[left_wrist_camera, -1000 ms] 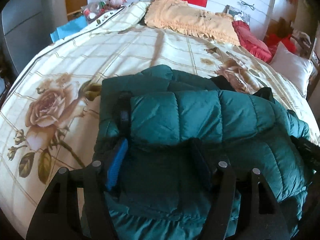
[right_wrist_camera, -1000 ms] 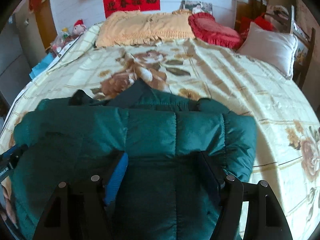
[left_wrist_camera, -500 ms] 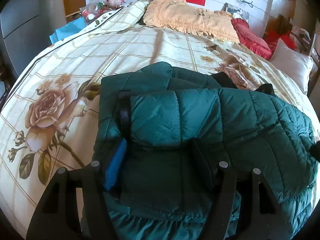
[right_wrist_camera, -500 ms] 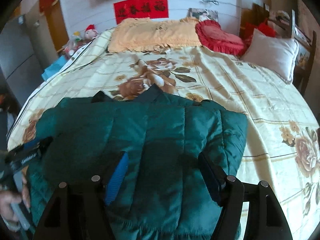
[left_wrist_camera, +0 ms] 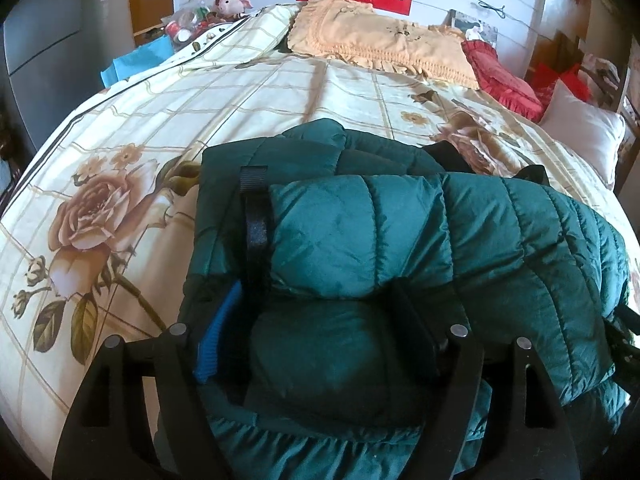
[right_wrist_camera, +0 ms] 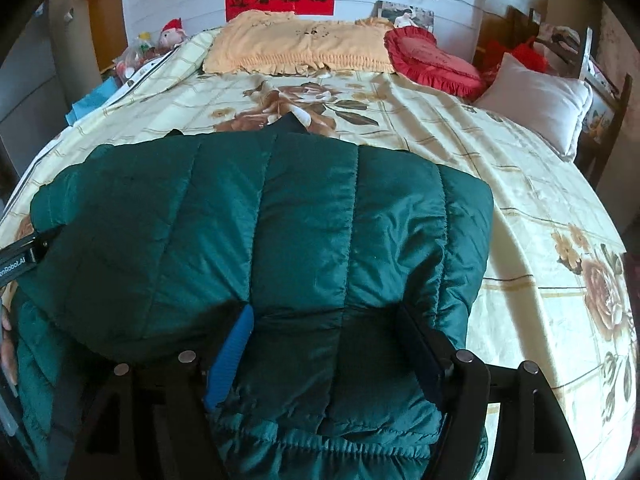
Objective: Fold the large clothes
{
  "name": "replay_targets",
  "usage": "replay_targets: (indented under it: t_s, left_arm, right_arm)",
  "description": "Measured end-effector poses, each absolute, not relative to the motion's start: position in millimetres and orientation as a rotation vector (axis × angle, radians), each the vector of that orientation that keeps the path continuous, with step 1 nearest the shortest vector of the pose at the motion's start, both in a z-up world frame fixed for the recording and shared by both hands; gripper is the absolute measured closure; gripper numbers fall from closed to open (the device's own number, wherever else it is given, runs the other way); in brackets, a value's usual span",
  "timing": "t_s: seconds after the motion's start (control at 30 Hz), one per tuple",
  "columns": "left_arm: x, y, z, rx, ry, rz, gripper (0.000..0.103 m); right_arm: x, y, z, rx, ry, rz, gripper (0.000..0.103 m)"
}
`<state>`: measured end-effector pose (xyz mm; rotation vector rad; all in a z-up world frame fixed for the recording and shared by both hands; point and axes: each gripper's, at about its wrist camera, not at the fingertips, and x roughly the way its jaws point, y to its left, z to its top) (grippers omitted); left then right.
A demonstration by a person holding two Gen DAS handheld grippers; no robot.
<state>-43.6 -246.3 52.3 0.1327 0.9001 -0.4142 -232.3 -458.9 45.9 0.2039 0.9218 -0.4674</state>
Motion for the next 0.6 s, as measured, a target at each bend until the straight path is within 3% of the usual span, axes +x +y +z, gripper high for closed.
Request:
replay_targets:
  t_s: [0.6]
  left_arm:
    - [-87.1, -208.9, 80.0, 0.089, 0.9, -0.46, 0.027]
  right_arm:
    - [-268.3, -450.8, 78.6, 0.274, 0.876, -0.472, 0.029]
